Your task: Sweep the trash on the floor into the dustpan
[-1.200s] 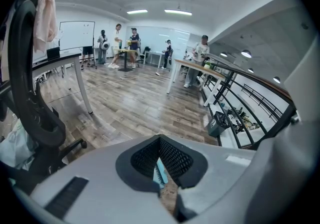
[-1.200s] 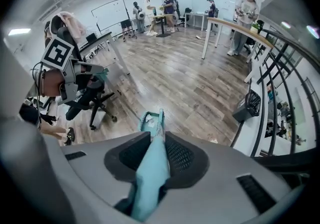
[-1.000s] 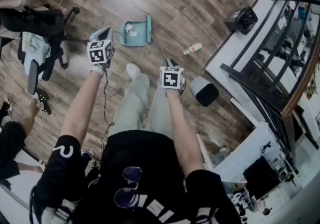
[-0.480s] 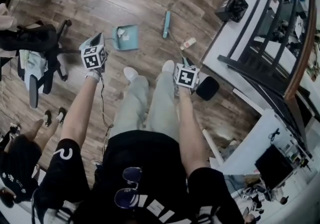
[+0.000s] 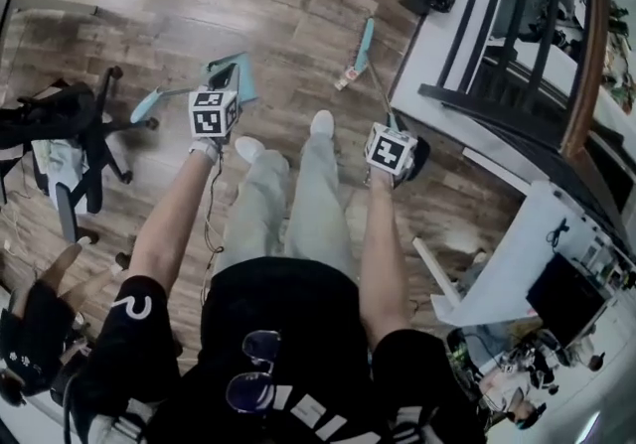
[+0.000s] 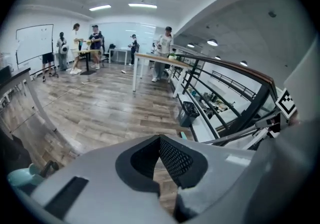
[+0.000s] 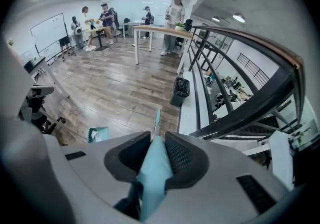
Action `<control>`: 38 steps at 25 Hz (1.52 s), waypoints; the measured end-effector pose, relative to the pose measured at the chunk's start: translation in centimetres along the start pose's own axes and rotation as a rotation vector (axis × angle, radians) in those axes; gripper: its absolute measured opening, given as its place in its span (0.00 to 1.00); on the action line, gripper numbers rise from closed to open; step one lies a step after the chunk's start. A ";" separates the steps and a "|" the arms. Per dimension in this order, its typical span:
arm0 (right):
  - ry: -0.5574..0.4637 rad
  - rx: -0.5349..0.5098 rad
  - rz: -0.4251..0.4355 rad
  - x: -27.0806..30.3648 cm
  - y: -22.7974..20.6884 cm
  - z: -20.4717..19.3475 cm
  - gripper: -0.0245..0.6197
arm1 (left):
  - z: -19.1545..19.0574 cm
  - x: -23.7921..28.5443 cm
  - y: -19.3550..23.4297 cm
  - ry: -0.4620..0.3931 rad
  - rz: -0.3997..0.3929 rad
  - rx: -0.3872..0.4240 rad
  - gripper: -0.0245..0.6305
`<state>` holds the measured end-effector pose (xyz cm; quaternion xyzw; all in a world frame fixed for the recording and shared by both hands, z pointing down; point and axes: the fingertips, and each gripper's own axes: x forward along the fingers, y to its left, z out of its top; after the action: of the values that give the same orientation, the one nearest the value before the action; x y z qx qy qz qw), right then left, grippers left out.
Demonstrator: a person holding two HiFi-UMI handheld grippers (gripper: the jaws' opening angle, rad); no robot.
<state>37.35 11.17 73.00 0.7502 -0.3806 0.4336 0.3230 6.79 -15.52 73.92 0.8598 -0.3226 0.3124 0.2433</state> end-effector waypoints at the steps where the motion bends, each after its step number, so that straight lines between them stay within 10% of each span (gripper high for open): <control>1: 0.012 0.006 -0.017 0.2 -1.1 -0.5 0.17 | 0.0 0.6 -1.3 0.006 -0.016 0.009 0.04; 12: 0.189 0.023 -0.107 4.2 -6.7 -5.9 0.17 | -1.0 3.8 -7.2 0.050 -0.076 0.016 0.04; 25: 0.154 -0.123 0.047 4.7 2.9 -4.0 0.17 | 0.5 3.8 -7.4 -0.010 -0.094 -0.010 0.04; 38: 0.108 -0.265 0.185 3.0 16.5 -2.0 0.17 | -2.3 -4.4 7.1 -0.066 0.120 -0.157 0.04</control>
<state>23.56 3.64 79.10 0.6383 -0.4839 0.4474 0.3978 -1.73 -17.09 74.01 0.8271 -0.4048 0.2716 0.2798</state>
